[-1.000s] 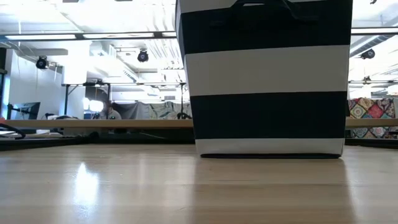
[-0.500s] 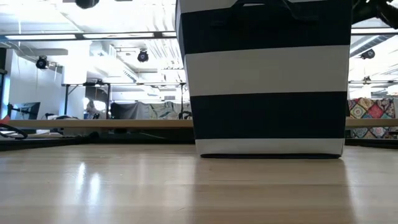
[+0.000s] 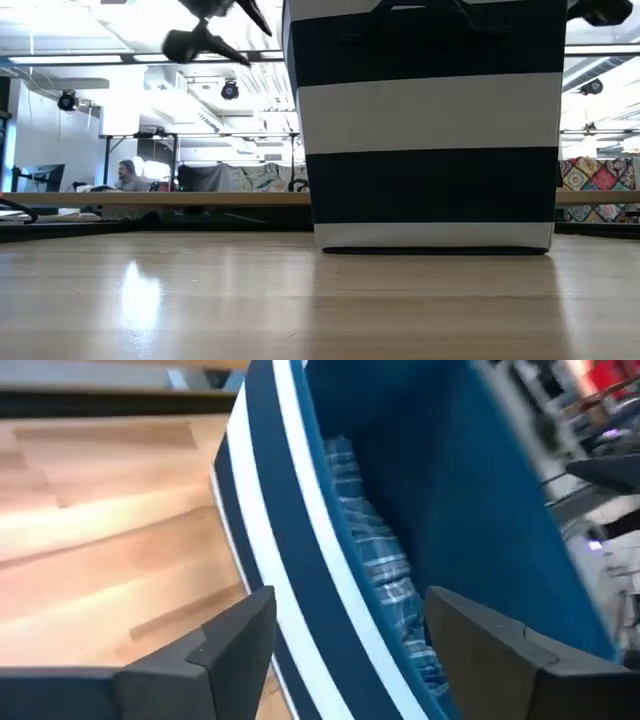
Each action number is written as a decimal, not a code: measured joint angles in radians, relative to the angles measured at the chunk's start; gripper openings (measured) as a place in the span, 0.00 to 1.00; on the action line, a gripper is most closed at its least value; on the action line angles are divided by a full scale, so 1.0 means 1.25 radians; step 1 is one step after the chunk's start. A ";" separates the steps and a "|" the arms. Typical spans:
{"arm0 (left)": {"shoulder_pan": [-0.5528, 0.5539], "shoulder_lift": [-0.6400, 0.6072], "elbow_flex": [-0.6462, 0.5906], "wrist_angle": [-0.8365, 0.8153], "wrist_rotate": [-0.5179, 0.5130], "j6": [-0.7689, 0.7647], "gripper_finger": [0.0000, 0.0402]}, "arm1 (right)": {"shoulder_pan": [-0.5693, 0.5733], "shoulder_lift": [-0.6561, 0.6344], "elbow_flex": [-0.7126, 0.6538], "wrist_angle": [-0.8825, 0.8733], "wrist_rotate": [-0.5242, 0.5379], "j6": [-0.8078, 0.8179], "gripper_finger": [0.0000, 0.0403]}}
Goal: Fold Laundry from Bin
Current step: Move the laundry bin to the other table
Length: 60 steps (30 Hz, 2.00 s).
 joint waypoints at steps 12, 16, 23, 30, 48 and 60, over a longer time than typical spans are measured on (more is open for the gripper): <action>0.086 0.250 0.205 -0.124 0.087 0.093 0.61 | -0.022 0.174 -0.004 -0.057 -0.146 0.087 0.52; 0.089 0.345 0.268 -0.130 0.132 0.133 0.61 | -0.033 0.208 -0.005 -0.054 -0.154 0.097 0.49; 0.089 0.460 0.368 -0.198 0.145 0.180 0.54 | -0.047 0.231 -0.008 -0.051 -0.159 0.056 0.39; 0.091 0.483 0.418 -0.223 0.141 0.214 0.18 | -0.065 0.257 0.012 -0.051 -0.162 0.007 0.12; 0.294 0.346 0.425 -0.252 0.146 0.291 0.10 | -0.415 0.579 0.540 0.012 -0.190 -0.526 0.03; 0.594 0.384 0.493 -0.244 0.294 0.447 0.10 | -0.568 0.886 0.878 0.058 -0.294 -0.642 0.03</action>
